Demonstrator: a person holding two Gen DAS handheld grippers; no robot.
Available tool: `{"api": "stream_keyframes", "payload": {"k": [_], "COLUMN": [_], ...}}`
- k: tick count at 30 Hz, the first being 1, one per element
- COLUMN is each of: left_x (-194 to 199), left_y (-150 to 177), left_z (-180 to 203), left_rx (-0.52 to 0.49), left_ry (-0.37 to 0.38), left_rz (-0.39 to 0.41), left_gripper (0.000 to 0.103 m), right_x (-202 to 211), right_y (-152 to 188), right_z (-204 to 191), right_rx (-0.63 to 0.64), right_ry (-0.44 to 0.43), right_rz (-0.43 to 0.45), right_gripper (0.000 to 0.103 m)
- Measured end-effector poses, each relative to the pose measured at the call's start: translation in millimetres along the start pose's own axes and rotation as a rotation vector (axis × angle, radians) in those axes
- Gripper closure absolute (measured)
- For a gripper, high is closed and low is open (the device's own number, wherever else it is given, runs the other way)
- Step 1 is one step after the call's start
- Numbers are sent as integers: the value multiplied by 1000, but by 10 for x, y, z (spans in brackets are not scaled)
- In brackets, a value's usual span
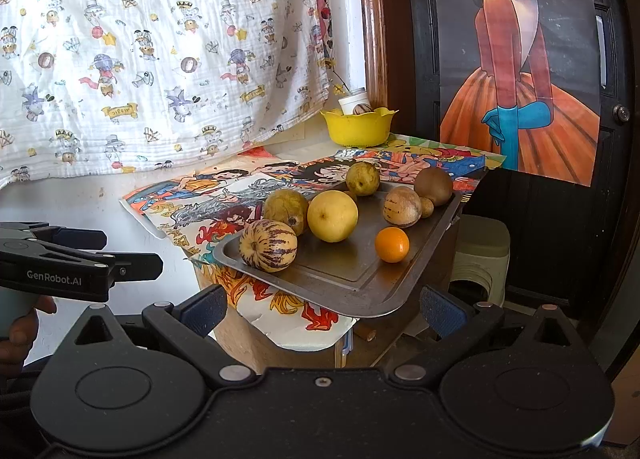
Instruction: Organize fruits
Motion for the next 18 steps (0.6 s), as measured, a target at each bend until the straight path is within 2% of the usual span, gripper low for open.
{"api": "stream_keyframes", "payload": {"k": [18], "left_x": [-3], "left_y": [16], "left_z": [-15], "left_rx": [3], "left_ry": [-2], "left_rz": [-3], "left_gripper": [0], "right_x": [-1], "right_y": [3], "right_z": [-6], "right_rx": [2], "right_ry": [1], "right_rz": [-2], "right_gripper": [1]}}
Point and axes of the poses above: each gripper's, at about its wrist camera, not at the fingertips, and x roughly against the way its jaws point, z to its right, y to its underside, the point moved 5 cm from there along -x, roughly the way its jaws point, and after that the axes turned 15 degrees about y, right-handed, at the moved point
